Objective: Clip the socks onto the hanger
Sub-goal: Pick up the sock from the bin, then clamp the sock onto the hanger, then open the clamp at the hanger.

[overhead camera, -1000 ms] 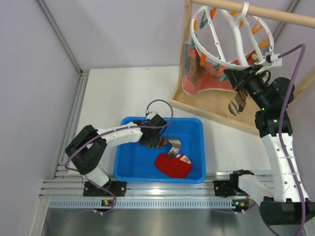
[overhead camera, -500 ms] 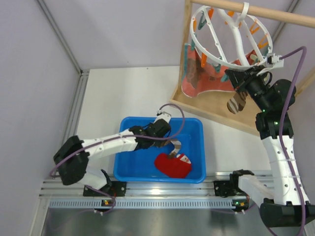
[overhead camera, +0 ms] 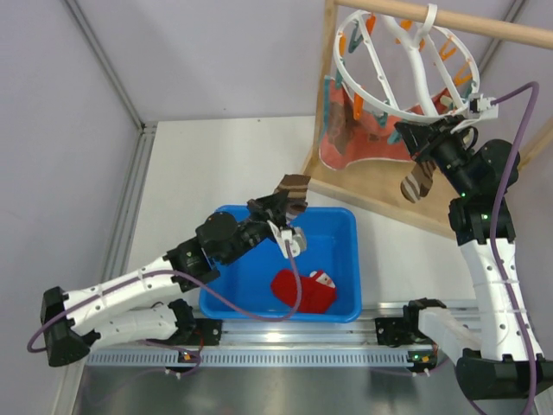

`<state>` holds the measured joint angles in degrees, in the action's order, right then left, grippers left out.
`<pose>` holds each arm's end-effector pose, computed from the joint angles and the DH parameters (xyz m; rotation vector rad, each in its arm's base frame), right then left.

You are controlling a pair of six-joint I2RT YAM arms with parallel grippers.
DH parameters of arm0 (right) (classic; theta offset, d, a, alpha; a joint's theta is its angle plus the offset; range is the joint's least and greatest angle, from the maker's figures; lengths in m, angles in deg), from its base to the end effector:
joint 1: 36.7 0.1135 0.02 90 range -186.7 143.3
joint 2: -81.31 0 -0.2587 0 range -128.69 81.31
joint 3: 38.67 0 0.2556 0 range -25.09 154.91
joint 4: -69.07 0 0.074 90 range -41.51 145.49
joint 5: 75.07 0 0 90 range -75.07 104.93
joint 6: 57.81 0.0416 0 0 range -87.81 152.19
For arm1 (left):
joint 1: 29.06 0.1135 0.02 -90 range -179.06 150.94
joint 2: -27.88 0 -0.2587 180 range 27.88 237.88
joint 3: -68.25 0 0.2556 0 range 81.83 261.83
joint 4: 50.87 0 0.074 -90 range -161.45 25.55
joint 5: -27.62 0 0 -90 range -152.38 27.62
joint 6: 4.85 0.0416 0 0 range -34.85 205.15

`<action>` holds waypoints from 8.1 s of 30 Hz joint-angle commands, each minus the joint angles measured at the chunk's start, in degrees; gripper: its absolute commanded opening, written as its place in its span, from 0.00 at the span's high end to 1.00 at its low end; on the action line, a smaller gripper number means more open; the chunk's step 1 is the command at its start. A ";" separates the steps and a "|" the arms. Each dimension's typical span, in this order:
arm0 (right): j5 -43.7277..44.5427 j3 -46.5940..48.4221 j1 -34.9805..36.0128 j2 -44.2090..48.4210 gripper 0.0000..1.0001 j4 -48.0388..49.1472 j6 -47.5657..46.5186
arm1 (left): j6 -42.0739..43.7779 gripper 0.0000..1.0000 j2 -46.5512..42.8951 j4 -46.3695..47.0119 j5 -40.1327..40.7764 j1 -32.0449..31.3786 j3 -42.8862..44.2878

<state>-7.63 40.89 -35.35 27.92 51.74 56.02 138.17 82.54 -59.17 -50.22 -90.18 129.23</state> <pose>0.2058 0.0208 0.4512 -0.0476 1.4588 0.6385 0.1231 -0.2050 0.3487 1.2507 1.0058 0.0607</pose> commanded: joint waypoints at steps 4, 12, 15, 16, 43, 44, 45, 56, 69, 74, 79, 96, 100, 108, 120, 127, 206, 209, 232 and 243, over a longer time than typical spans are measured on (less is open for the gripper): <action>-1.51 1.26 -0.20 -0.58 1.00 3.31 1.39 | 41.89 1.00 7.12 34.74 -17.51 0.21 -6.62; -2.04 2.40 -0.11 -0.93 1.00 3.31 2.79 | 51.74 1.00 26.54 57.90 -26.75 3.11 2.94; -2.13 2.49 -0.11 -0.93 1.00 3.31 4.02 | 52.28 1.00 31.64 61.06 -29.82 4.52 7.43; -2.13 2.49 -0.20 -0.93 1.00 3.31 4.29 | 52.19 1.00 32.87 61.77 -30.18 4.61 8.49; -2.66 1.96 -0.20 -1.02 1.00 5.86 14.48 | 51.58 1.00 47.74 70.66 -30.71 6.54 14.92; -2.57 2.05 -0.46 -1.19 1.00 5.86 15.09 | 51.58 1.00 47.74 70.75 -30.71 6.54 14.40; -2.48 2.05 -0.55 -1.28 1.00 5.94 15.45 | 51.49 1.00 47.74 71.09 -30.71 6.63 14.04; -3.89 0.91 -0.90 -1.72 1.00 6.82 19.40 | 50.26 1.00 49.06 70.13 -31.32 6.98 15.53; -4.50 0.82 -0.90 -1.81 1.00 6.56 18.97 | 49.56 1.00 50.90 69.69 -31.41 6.98 18.17; -4.33 0.30 -0.90 -1.55 1.00 6.38 17.83 | 49.47 1.00 51.08 70.04 -31.85 6.98 18.87; -4.59 -0.15 -0.82 -1.46 1.00 6.30 17.56 | 49.38 1.00 51.17 69.78 -32.02 6.98 19.22; -6.96 -0.32 -0.90 -1.28 1.00 6.74 17.03 | 49.73 1.00 52.75 67.14 -33.08 6.89 23.26; -7.84 -0.15 -0.90 -1.54 0.91 7.26 17.38 | 49.99 1.00 53.10 66.70 -33.26 6.89 23.71; -8.90 0.38 -0.90 -1.46 0.59 7.35 17.12 | 50.17 1.00 53.89 66.53 -33.61 6.89 24.76; -2.67 3.28 -2.91 -1.28 0.55 0.86 9.84 | 44.91 0.41 51.09 71.80 -36.25 6.89 17.32; -1.43 3.63 -6.00 -0.93 0.55 -2.49 4.82 | 38.75 0.34 41.69 68.74 -32.82 6.89 4.82; -12.32 0.12 -4.86 2.32 0.45 5.68 1.65 | -41.33 1.00 47.74 9.32 -17.35 2.94 52.53; -11.98 0.29 -3.90 1.71 0.41 6.12 2.44 | -41.32 1.00 47.74 5.89 -17.61 2.59 54.20; -1.78 1.88 2.70 -2.07 0.49 6.29 2.79 | -41.24 1.00 47.21 -2.46 -23.84 1.36 58.25; -2.04 2.05 2.70 -3.04 0.92 7.53 3.32 | -42.29 0.91 46.16 -4.93 -31.41 1.27 57.72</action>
<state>-10.74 40.58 -33.08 26.19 54.06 59.37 97.06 131.65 -58.75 -68.38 -85.96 186.23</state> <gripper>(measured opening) 0.143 0.220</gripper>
